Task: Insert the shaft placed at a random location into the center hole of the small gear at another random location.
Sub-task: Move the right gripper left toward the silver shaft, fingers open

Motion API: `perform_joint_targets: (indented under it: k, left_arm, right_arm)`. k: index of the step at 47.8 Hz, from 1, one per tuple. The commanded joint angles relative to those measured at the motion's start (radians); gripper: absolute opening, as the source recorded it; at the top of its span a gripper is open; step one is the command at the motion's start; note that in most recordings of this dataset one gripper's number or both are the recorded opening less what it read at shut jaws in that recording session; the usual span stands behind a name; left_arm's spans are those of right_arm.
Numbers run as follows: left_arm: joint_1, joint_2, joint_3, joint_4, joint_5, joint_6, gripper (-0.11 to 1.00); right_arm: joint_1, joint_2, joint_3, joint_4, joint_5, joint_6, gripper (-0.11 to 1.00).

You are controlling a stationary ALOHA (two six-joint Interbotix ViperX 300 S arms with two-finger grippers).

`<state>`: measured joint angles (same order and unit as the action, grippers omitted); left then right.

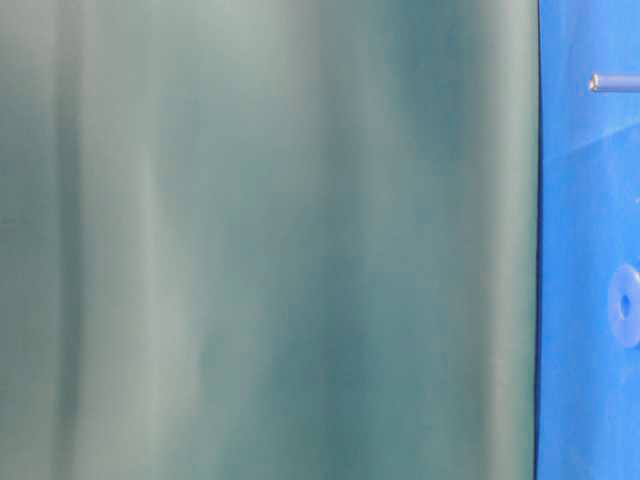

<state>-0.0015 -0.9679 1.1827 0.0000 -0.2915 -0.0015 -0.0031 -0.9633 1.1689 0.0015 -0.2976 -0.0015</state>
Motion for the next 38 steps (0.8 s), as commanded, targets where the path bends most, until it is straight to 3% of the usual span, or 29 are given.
perform_joint_targets:
  k: [1, 7, 26, 31, 38]
  left_arm:
    - [-0.005, -0.002, -0.012, 0.002, -0.006, -0.003, 0.0]
    - [-0.006, -0.006, -0.014, 0.002, -0.012, -0.003, 0.0]
    - [-0.006, -0.006, 0.0, 0.002, -0.015, -0.003, 0.0]
    - [-0.006, -0.008, 0.002, 0.003, -0.015, -0.003, 0.0]
    - [-0.005, -0.006, 0.009, 0.003, -0.015, -0.003, 0.0]
  right_arm:
    - [-0.006, -0.002, -0.012, -0.005, -0.005, -0.015, 0.0]
    - [-0.031, 0.012, -0.017, -0.003, -0.021, -0.015, -0.06]
    - [-0.11, 0.195, 0.006, 0.029, -0.219, -0.009, -0.02]
    - [-0.13, 0.268, 0.005, 0.049, -0.25, -0.009, 0.12]
    - [-0.156, 0.396, 0.002, 0.072, -0.296, -0.009, 0.54]
